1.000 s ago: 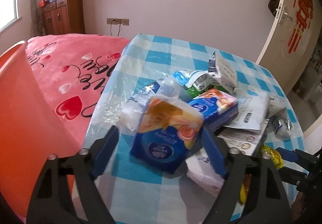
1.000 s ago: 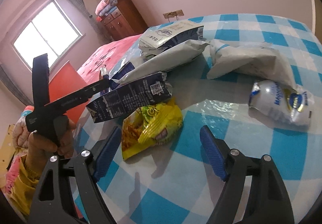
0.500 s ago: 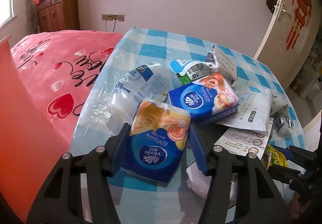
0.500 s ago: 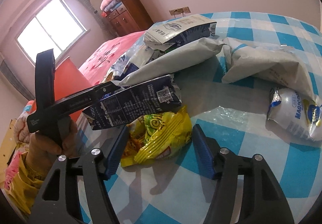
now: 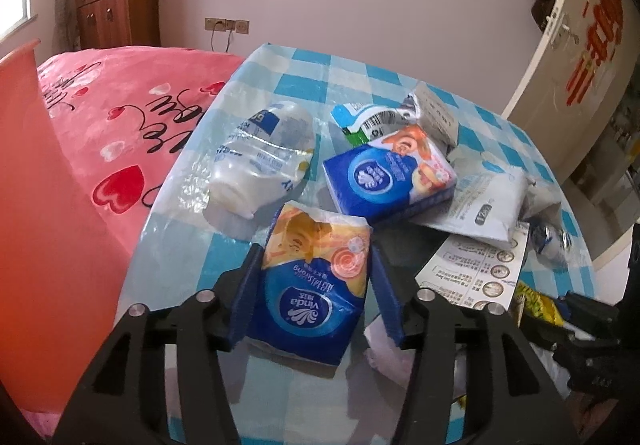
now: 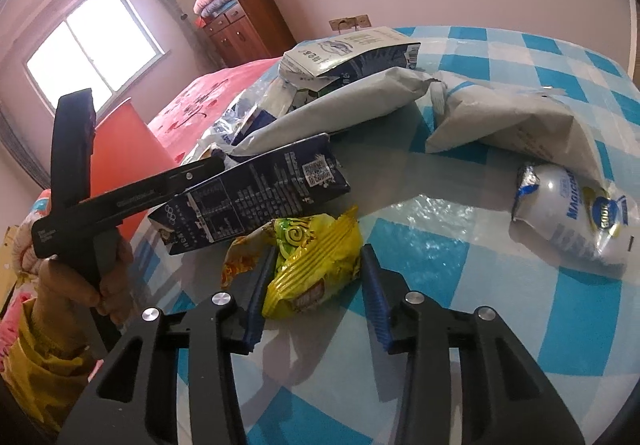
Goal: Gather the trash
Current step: 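Grasp the yellow snack bag with the right tool while the left tool grasps a blue tissue pack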
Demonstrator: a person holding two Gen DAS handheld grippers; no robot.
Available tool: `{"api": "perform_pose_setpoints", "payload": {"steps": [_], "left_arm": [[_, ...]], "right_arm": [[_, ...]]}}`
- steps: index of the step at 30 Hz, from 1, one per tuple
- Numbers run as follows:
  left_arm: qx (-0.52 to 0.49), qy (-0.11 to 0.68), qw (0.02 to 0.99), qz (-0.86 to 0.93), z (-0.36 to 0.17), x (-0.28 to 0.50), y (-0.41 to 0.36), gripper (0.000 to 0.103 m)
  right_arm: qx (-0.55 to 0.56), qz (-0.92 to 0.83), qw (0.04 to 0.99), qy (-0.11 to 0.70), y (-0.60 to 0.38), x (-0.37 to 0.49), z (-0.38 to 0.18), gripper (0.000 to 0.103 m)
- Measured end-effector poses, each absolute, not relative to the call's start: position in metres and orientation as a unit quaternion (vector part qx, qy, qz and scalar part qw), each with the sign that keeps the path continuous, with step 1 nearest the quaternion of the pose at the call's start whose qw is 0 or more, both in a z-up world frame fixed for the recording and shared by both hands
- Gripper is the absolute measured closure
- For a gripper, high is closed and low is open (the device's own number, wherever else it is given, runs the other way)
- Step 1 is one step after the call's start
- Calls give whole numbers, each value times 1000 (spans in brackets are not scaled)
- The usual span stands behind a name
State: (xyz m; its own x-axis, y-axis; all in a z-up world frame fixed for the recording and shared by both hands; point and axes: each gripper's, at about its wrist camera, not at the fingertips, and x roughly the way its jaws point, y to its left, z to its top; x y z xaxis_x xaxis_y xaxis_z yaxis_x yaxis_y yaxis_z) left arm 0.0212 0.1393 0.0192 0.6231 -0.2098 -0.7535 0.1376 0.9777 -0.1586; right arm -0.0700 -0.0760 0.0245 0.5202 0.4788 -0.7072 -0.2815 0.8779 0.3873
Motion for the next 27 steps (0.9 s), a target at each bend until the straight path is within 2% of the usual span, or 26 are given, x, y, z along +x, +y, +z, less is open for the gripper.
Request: {"api": "perform_pose_setpoints", "payload": {"steps": [3, 8, 10, 12, 15, 24, 27], "left_arm": [[-24, 420, 902, -90, 20, 14, 140, 36], [-14, 429, 899, -91, 15, 7, 142, 35], [-16, 430, 898, -89, 14, 4, 143, 40], [-19, 429, 899, -85, 13, 2, 144, 53], [-19, 427, 900, -79, 14, -1, 144, 63], [-38, 423, 901, -87, 15, -18, 140, 80], [-34, 423, 901, -92, 16, -25, 137, 79]], "right_arm": [[114, 212, 867, 436, -81, -77, 25, 63], [121, 201, 869, 436, -92, -83, 26, 66], [122, 195, 870, 435, -97, -88, 27, 68], [123, 188, 872, 435, -100, -92, 28, 69], [122, 179, 875, 433, -104, -101, 31, 70], [121, 154, 886, 420, -117, -120, 42, 72], [119, 148, 891, 413, -120, -125, 48, 72]]}}
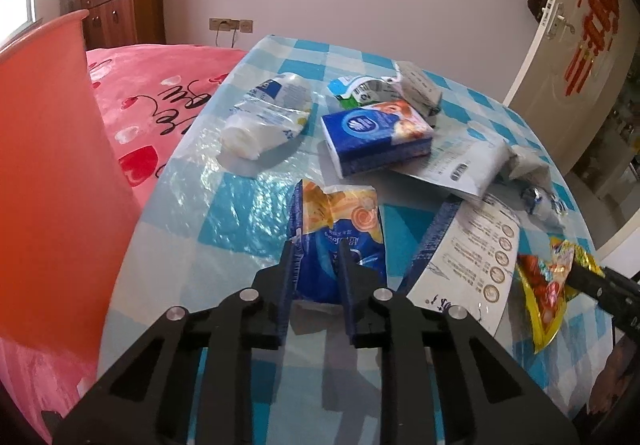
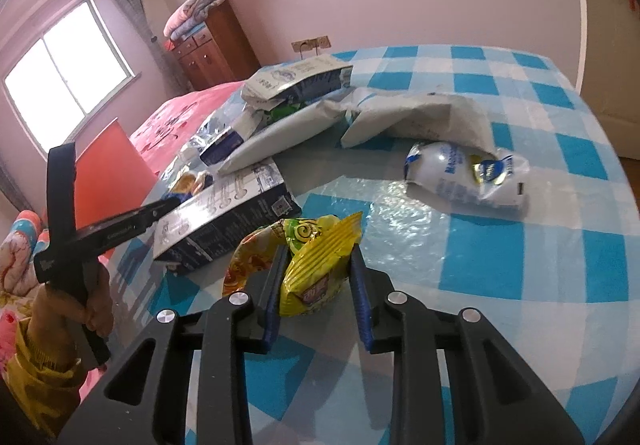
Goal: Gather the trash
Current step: 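Grasp the yellow snack bag with the right tool while the left tool grasps a blue tissue pack, then carry both held items over the orange bucket and open both tools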
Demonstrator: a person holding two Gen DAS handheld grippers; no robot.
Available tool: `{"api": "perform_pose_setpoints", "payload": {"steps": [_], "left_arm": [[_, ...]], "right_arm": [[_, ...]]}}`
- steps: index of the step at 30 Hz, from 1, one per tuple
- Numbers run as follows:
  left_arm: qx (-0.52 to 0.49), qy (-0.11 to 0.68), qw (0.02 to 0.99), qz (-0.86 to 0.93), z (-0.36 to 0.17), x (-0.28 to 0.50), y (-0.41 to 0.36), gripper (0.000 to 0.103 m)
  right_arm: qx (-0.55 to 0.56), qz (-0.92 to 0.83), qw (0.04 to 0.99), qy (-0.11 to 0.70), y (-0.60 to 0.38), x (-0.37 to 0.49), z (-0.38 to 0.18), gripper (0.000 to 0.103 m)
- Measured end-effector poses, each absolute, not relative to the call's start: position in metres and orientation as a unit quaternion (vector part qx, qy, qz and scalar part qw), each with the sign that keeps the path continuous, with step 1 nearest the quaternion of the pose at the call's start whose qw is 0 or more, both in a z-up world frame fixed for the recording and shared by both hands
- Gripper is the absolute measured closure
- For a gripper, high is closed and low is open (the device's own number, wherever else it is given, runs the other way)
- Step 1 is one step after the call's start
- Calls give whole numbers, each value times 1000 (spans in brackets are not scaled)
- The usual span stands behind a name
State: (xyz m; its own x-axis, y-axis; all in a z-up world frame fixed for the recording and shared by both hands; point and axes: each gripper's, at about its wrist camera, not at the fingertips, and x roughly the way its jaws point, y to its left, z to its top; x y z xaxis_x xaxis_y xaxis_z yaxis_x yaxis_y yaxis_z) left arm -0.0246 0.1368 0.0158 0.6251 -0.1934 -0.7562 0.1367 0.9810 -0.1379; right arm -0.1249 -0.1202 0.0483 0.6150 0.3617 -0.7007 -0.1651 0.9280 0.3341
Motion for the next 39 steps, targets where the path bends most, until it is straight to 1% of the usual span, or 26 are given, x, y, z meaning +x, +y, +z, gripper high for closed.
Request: {"api": "perform_pose_setpoints", "payload": {"steps": [1, 2, 3, 4, 5, 9, 12, 13, 15, 17, 22, 24, 25, 35, 39], "left_arm": [[-19, 427, 899, -95, 16, -27, 133, 74], [-8, 430, 898, -94, 15, -27, 131, 55], [3, 431, 898, -90, 15, -28, 128, 34], [14, 431, 898, -87, 14, -28, 127, 29], [30, 430, 898, -86, 14, -28, 123, 27], [48, 435, 895, -90, 14, -24, 116, 25], [68, 436, 894, -82, 11, -18, 110, 26], [63, 442, 891, -81, 10, -14, 110, 28], [60, 442, 892, -71, 10, -9, 109, 46], [64, 442, 892, -71, 12, -11, 104, 51], [57, 435, 896, -67, 14, -18, 101, 58], [49, 428, 900, -70, 17, -23, 100, 66], [41, 425, 901, -74, 21, -26, 102, 68], [-14, 387, 915, -115, 55, -48, 114, 70], [-28, 360, 924, -123, 78, -64, 122, 70]], "right_arm": [[118, 147, 892, 411, -121, -127, 50, 72], [118, 146, 893, 410, -121, -128, 52, 72], [117, 145, 894, 407, -121, -129, 53, 72], [116, 145, 895, 406, -121, -130, 54, 72], [115, 145, 895, 406, -121, -132, 55, 72], [117, 146, 894, 407, -121, -135, 54, 72], [122, 145, 895, 405, -125, -136, 56, 72], [124, 144, 895, 404, -126, -136, 56, 72], [127, 143, 896, 401, -129, -137, 57, 72], [132, 142, 896, 399, -131, -137, 59, 72], [146, 145, 897, 392, -135, -139, 64, 72], [153, 145, 896, 390, -137, -138, 67, 72], [157, 146, 896, 390, -137, -138, 68, 72], [163, 163, 896, 379, -122, -134, 89, 72], [158, 172, 898, 373, -110, -131, 101, 72]]}}
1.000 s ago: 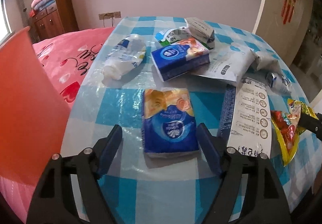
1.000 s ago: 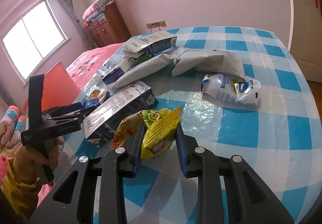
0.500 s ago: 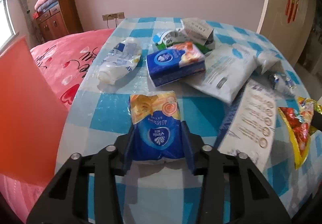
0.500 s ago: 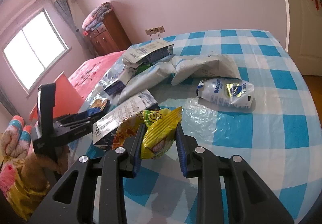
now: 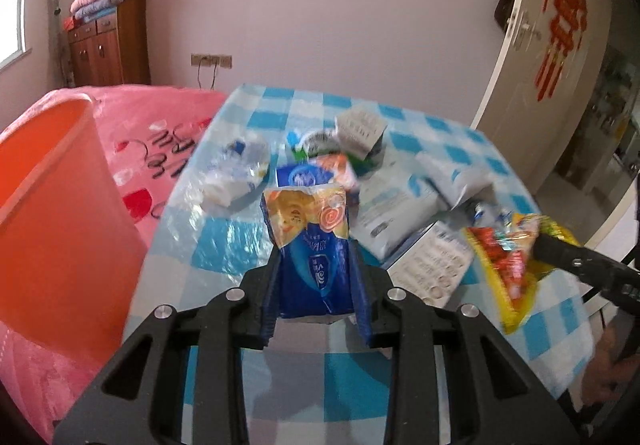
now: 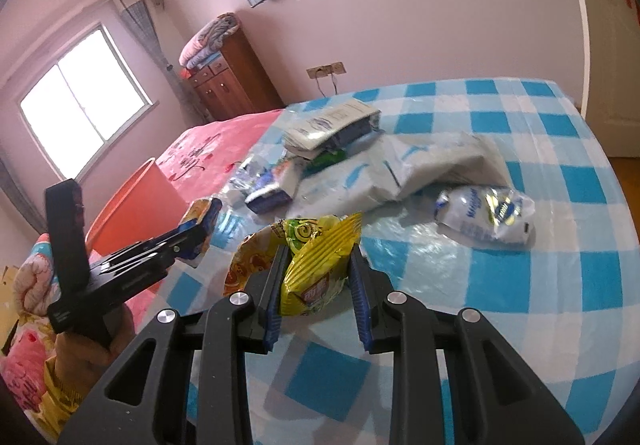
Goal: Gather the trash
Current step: 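Carry both held items over the orange bucket and open both tools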
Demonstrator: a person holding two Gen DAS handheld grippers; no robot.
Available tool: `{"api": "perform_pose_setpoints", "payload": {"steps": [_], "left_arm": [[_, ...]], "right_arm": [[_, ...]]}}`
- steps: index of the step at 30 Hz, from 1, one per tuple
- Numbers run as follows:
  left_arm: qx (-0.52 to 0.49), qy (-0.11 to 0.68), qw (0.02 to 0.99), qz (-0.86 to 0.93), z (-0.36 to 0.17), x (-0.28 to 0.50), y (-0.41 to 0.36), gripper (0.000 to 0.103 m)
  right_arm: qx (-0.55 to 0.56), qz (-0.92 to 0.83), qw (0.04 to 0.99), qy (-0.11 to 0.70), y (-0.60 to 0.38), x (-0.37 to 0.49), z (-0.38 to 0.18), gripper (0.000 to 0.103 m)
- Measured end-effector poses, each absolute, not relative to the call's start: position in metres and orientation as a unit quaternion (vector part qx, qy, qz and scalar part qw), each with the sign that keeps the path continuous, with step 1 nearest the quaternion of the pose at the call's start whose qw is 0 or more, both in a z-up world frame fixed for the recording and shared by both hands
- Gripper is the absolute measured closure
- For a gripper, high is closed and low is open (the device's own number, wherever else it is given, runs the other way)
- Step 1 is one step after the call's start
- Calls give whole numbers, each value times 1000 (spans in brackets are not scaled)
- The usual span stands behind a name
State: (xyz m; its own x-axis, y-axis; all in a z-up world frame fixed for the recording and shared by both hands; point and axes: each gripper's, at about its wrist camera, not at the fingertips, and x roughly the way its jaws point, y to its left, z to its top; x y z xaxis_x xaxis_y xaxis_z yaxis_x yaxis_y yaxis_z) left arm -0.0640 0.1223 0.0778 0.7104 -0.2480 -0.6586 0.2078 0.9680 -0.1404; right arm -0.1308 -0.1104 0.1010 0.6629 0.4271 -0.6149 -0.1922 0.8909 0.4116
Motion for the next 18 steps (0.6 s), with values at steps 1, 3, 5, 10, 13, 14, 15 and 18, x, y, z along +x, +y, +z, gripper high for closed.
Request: {"api": "perform_pose_setpoints", "payload": {"steps": [1, 3, 5, 10, 13, 14, 15, 18], "left_arm": [[-30, 351, 928, -124, 86, -68, 125, 70], [-35, 333, 934, -122, 100, -74, 133, 70], [-41, 313, 942, -116, 116, -79, 143, 70], [-61, 266, 959, -75, 154, -97, 186, 70], [-72, 248, 966, -27, 169, -103, 221, 70], [-75, 245, 967, -10, 172, -104, 232, 70], [-76, 243, 967, 2, 173, -104, 240, 70], [-90, 243, 965, 45, 173, -100, 271, 69]], "right_arm": [[159, 177, 898, 371, -107, -129, 105, 72], [167, 190, 895, 368, -99, -124, 115, 72], [169, 202, 894, 362, -91, -119, 126, 72], [153, 255, 894, 335, -45, -102, 164, 72], [136, 291, 891, 322, -9, -87, 183, 72], [132, 305, 888, 317, 5, -82, 190, 72], [129, 314, 887, 314, 15, -78, 195, 72], [105, 340, 886, 297, 55, -65, 210, 72]]}}
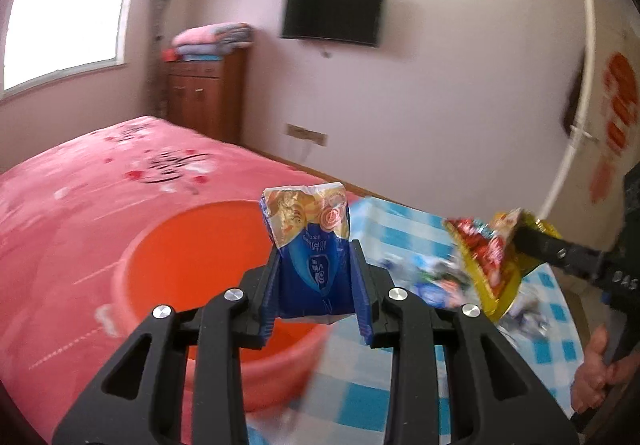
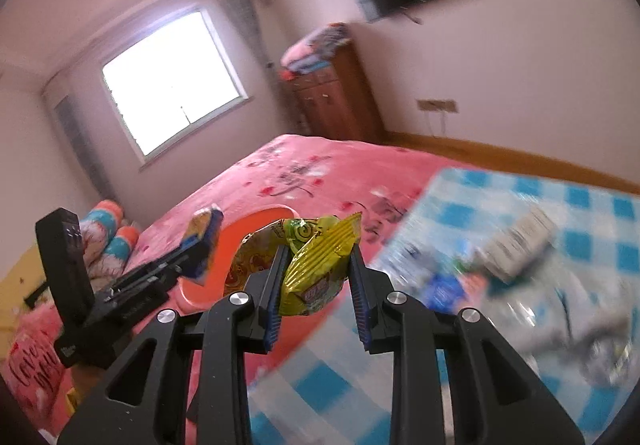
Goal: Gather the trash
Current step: 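Carry both held items over the orange bucket and open both tools, then move both empty tools from the bucket back to the table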
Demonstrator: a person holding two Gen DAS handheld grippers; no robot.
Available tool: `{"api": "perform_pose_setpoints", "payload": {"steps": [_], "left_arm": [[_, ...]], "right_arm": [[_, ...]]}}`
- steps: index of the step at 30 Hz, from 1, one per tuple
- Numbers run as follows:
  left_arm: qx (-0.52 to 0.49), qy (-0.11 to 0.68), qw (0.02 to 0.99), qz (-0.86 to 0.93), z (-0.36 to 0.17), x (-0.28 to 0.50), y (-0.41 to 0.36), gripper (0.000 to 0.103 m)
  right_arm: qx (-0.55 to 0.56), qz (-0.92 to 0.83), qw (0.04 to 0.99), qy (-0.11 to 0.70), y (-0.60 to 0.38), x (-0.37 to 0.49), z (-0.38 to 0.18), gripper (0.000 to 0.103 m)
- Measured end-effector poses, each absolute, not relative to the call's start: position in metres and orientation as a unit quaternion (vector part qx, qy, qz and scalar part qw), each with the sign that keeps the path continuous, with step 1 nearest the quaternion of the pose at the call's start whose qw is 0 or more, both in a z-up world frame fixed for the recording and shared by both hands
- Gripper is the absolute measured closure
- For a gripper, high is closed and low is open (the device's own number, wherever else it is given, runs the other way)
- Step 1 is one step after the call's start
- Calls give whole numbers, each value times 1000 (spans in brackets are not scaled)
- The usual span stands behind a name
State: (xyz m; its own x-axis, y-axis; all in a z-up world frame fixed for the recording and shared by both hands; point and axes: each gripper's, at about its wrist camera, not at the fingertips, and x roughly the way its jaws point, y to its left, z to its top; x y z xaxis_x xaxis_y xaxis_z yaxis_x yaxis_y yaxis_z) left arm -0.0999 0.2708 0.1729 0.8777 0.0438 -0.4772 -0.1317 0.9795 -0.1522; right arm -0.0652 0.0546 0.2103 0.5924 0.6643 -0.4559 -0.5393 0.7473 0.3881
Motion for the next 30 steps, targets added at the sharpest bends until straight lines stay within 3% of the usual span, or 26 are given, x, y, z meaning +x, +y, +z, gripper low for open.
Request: {"api": "perform_pose_setpoints", "payload": {"steps": [4, 7, 8, 9, 11, 14, 18, 30], "left_arm": [[-105, 255, 958, 83, 164, -89, 296, 65], [-120, 268, 950, 105, 152, -81, 313, 55], [-124, 271, 948, 110, 149, -79, 315, 48], [-129, 274, 946, 116, 145, -78, 318, 37], [-139, 275, 942, 130, 140, -79, 324, 25], [-133, 272, 944, 135, 137, -84, 326, 17], [-119, 254, 950, 136, 141, -91, 318, 12], [-56, 236, 964, 110, 148, -107, 260, 10]], "right_arm": [[81, 369, 880, 288, 107, -49, 220, 72], [54, 372, 882, 285, 141, -40, 217, 69], [42, 374, 880, 289, 152, -36, 214, 62], [36, 376, 878, 294, 159, -32, 209, 44], [45, 372, 875, 305, 162, -29, 200, 28], [70, 363, 876, 309, 147, -33, 191, 23], [94, 327, 889, 307, 113, -37, 184, 14], [121, 230, 922, 285, 20, -72, 141, 11]]}}
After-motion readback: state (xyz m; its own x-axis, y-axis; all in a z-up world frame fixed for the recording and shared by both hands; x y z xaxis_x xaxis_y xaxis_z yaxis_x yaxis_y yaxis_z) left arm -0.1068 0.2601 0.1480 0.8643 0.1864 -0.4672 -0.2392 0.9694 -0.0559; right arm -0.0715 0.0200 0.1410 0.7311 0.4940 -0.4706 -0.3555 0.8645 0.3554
